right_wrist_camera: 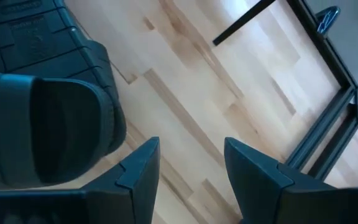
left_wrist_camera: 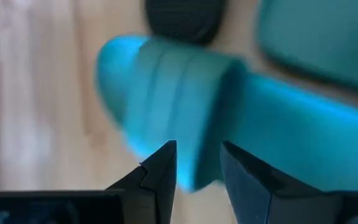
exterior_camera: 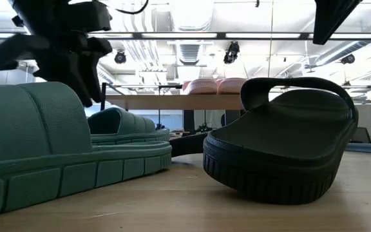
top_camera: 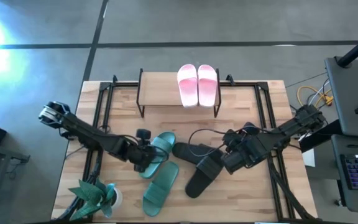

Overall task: Pick and place slides into the shelf
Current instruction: Put the top green slipper under the shelf

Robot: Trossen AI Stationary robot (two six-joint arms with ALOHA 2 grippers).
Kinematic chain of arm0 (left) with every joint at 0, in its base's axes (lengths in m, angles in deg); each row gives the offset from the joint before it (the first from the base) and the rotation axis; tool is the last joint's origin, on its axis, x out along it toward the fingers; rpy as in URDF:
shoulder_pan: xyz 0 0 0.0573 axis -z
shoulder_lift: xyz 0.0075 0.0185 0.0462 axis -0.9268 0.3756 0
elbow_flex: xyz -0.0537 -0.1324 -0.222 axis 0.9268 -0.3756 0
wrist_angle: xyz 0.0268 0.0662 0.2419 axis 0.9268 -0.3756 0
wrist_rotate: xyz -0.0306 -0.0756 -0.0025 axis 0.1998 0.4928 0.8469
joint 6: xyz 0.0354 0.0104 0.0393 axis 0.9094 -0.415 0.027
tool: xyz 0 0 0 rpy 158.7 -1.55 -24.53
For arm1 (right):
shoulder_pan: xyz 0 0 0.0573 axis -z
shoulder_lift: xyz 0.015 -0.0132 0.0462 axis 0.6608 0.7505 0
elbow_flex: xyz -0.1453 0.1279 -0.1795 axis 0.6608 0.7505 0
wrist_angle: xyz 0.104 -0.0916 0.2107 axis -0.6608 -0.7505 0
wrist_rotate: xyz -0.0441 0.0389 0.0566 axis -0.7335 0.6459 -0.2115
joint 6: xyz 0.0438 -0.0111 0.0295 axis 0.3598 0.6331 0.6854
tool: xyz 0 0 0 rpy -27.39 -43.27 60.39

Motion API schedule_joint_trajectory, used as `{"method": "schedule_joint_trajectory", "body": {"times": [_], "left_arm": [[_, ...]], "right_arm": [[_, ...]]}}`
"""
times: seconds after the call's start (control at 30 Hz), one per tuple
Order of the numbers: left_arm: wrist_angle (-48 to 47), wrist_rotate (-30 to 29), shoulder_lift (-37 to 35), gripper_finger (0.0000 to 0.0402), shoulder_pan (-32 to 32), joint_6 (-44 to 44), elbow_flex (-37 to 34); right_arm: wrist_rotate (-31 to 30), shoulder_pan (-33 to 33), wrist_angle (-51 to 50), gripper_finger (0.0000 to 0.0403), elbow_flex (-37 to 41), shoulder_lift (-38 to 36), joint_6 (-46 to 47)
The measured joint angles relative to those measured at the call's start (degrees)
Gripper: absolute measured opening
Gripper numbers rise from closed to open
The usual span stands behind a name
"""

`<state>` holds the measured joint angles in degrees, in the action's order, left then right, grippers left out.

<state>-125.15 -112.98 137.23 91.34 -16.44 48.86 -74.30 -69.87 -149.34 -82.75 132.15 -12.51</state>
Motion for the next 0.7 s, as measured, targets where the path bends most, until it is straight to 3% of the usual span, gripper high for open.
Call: {"method": "schedule_joint_trajectory", "body": {"times": [0.53, 0.7], "left_arm": [[11.57, -7.81, 8.76, 0.0109, -1.25, 1.79, -1.57], [12.5, -13.03, 9.9, 0.0066, -2.92, 1.65, -0.89]], "right_arm": [[-2.85, 0.01, 0.01, 0.0171, 0.15, 0.0, -1.03], [-2.85, 0.01, 0.01, 0.0171, 0.15, 0.0, -1.02]]}}
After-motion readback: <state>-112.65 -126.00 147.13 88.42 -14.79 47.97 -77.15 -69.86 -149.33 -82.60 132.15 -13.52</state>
